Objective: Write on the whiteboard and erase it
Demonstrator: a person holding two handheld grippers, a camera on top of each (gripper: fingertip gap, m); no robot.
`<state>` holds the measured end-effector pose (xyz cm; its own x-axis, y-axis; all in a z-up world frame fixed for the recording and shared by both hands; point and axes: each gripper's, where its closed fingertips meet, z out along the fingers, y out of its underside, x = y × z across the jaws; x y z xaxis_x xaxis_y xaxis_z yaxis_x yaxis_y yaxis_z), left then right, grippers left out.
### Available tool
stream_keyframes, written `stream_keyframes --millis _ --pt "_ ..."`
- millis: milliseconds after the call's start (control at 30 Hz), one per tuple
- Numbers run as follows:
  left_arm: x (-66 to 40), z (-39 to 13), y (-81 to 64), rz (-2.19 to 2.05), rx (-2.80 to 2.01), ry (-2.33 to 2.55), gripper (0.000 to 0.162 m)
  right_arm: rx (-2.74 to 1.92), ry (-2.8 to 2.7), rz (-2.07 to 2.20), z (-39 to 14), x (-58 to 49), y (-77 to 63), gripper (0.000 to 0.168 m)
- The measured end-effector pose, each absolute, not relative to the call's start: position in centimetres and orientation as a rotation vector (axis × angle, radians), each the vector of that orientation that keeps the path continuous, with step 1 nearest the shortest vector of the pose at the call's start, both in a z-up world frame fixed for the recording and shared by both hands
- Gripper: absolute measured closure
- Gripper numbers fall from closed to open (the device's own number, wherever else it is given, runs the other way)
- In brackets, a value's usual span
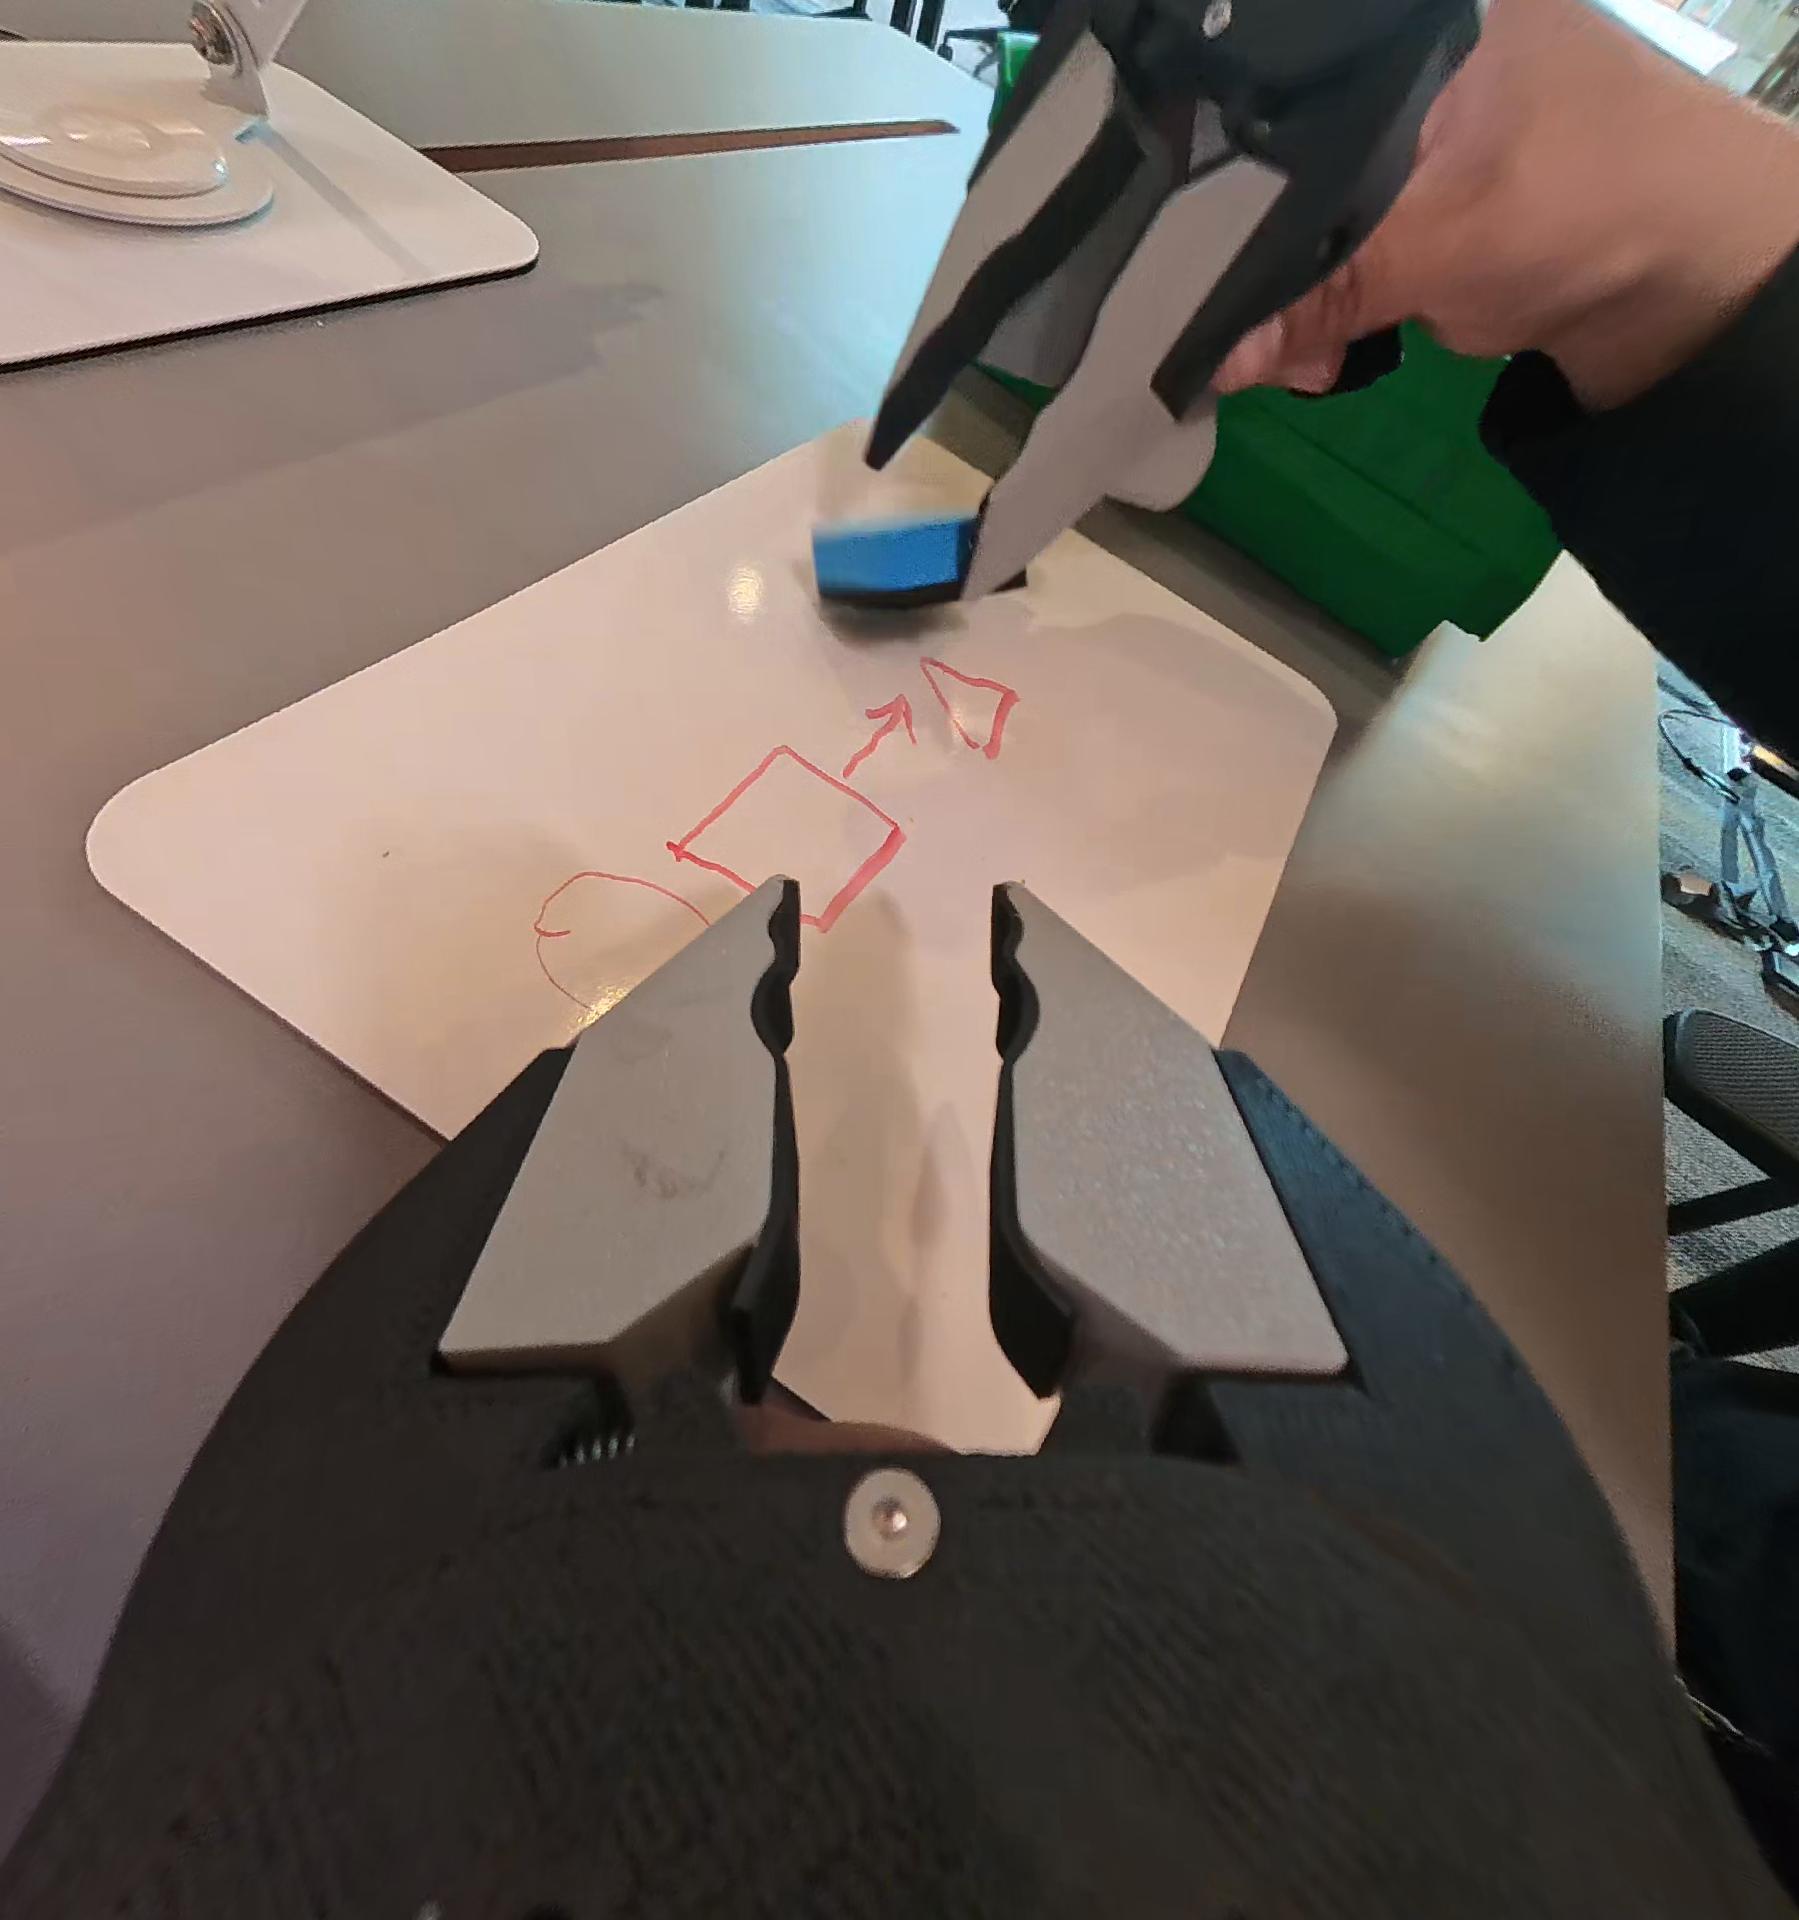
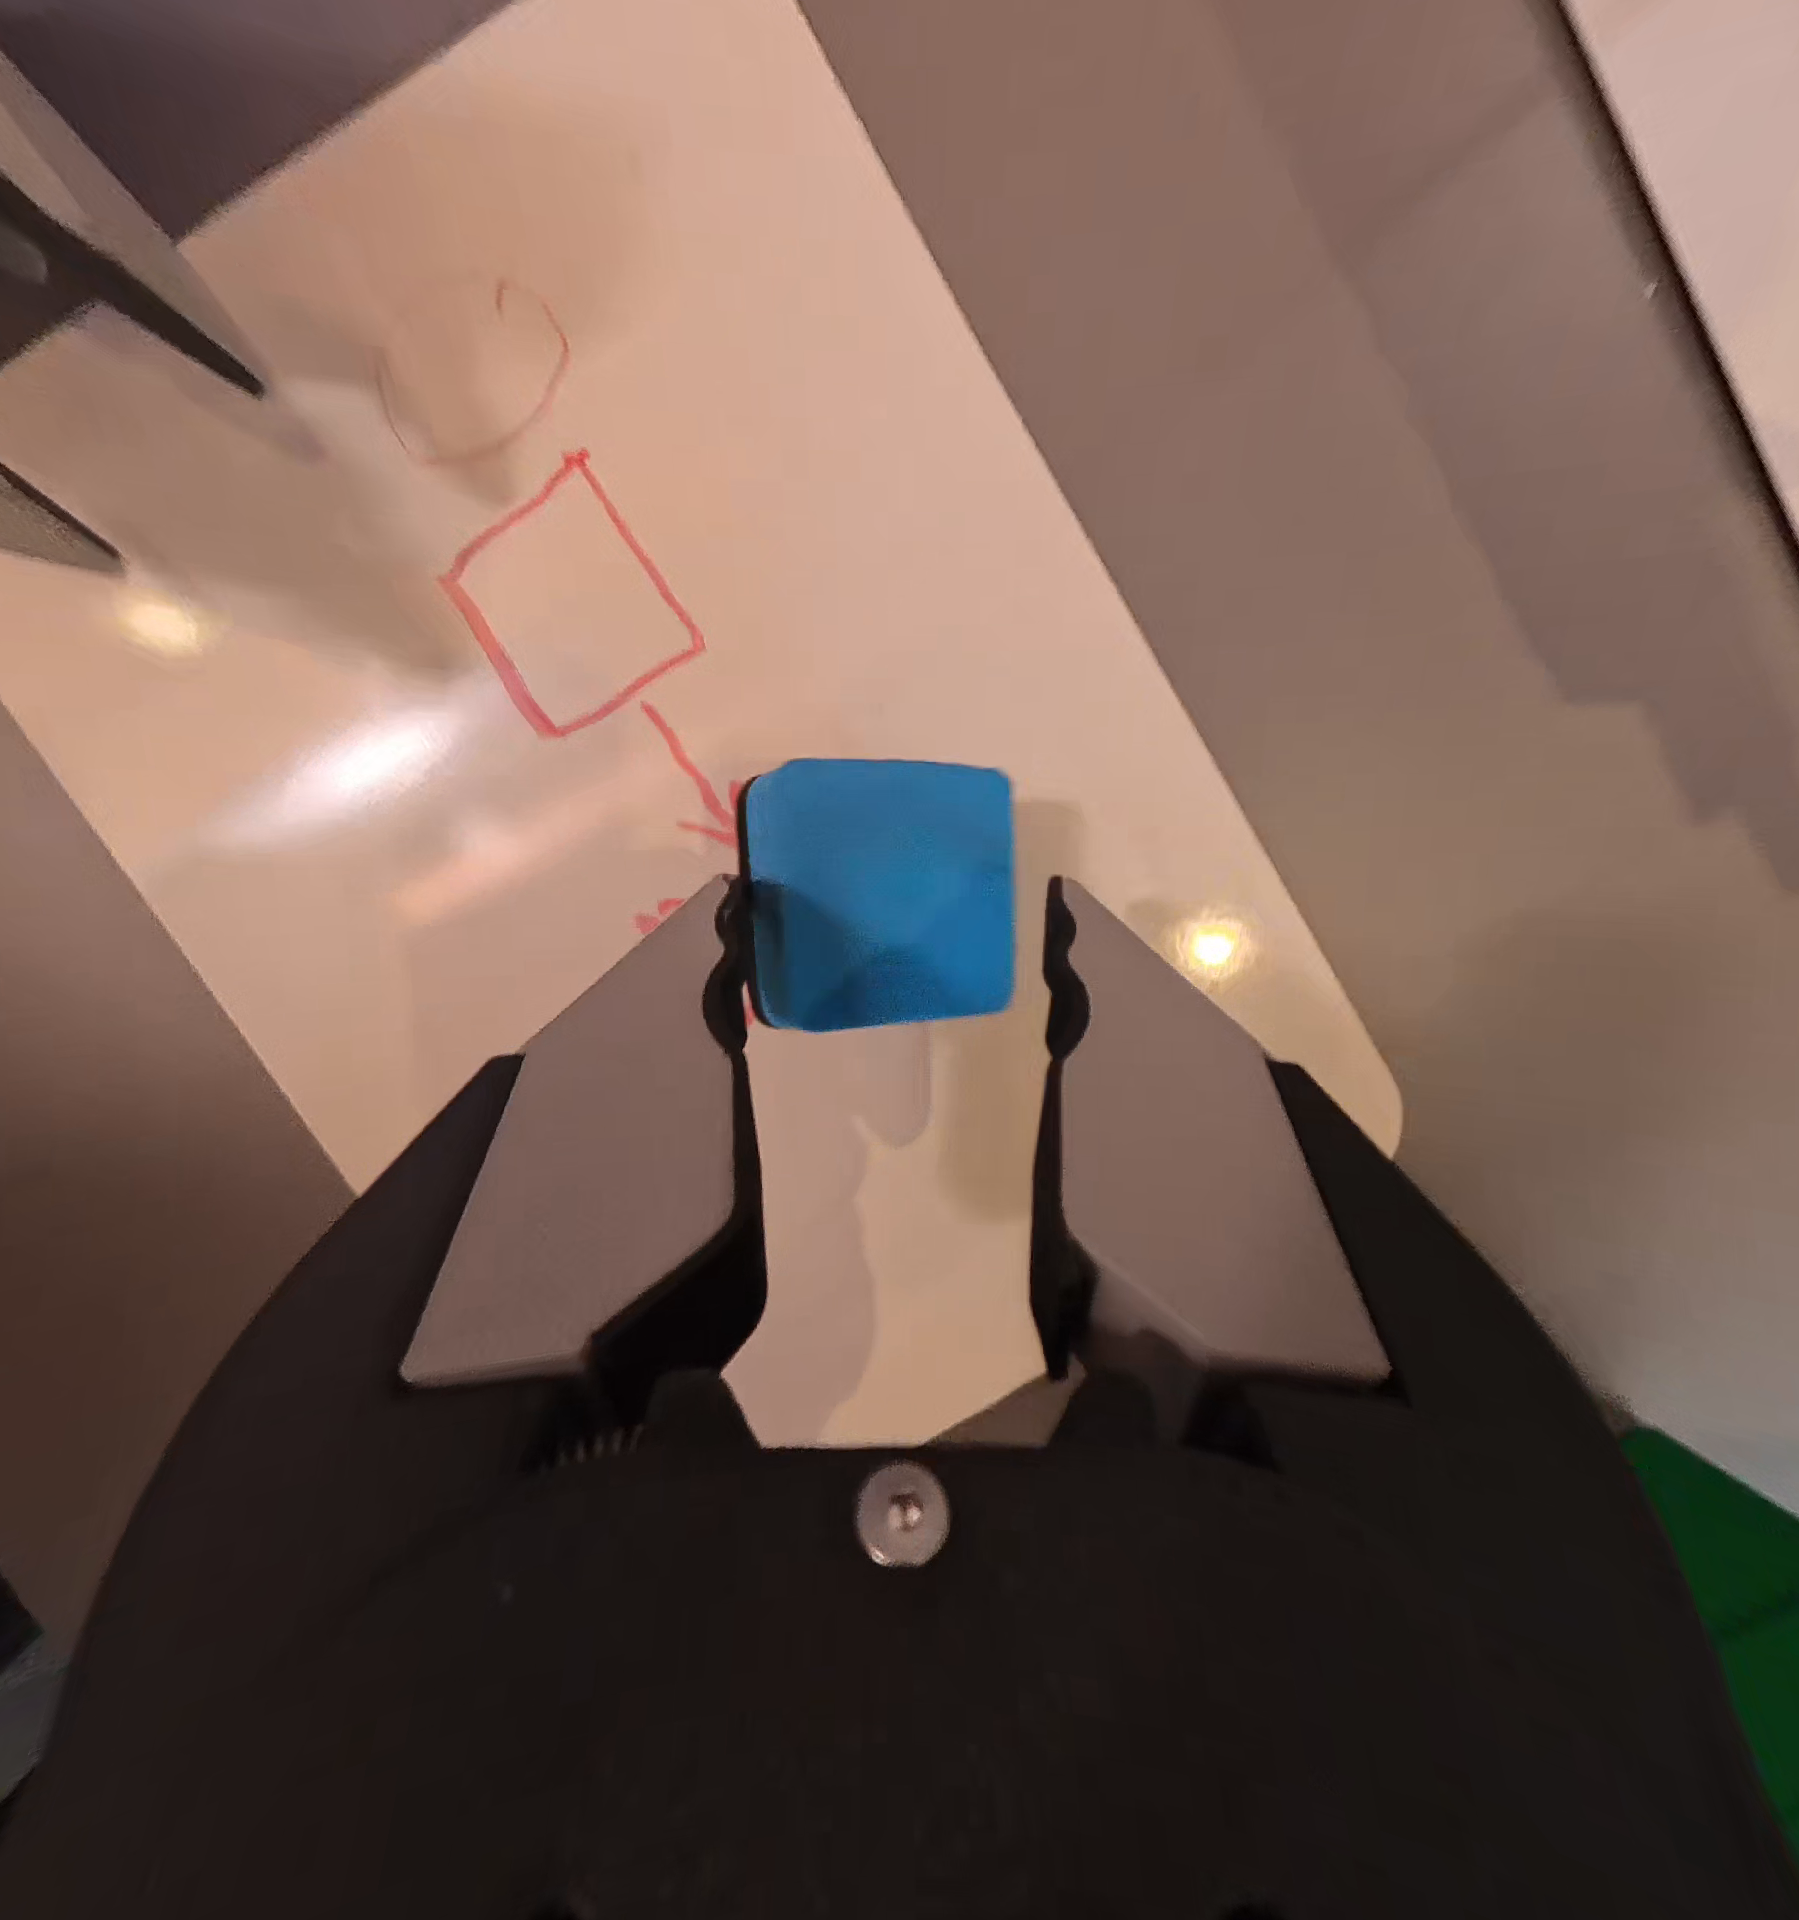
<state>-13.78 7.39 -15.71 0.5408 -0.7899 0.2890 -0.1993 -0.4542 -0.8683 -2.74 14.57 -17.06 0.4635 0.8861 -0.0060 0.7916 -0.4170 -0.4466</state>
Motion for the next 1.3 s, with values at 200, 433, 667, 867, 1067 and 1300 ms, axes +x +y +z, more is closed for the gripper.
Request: stream_keyframes --millis 200,433,667,867,1067,1300 --pt "-13.8 -15.7 7.4 -0.904 -1.949 0.801 0.128 -2.371 -1.433 0.198 -19.3 -0.9 13.9 0.111" --pt "-13.7 -15.8 7.3 -0.909 -1.952 0.804 0.128 -2.405 -1.375 0.277 -19.4 -0.9 13.9 0.119" --pt "-13.7 -15.9 7.3 -0.908 -1.957 0.811 0.128 -2.379 -1.358 -0.065 -19.1 0.6 15.4 0.119" --pt "-13.7 -16.0 7.2 -0.914 -1.965 0.81 0.128 -2.35 -1.405 -0.103 -19.0 -0.8 14.5 0.119" --pt "-13.4 -16.6 6.7 -0.936 -2.004 0.841 0.142 -2.357 -1.413 -0.025 -19.2 -1.9 13.5 0.119" --pt "-13.6 -19.5 5.4 -0.664 -2.066 1.094 0.162 -2.367 -1.499 0.171 -19.7 -4.1 11.0 0.118"
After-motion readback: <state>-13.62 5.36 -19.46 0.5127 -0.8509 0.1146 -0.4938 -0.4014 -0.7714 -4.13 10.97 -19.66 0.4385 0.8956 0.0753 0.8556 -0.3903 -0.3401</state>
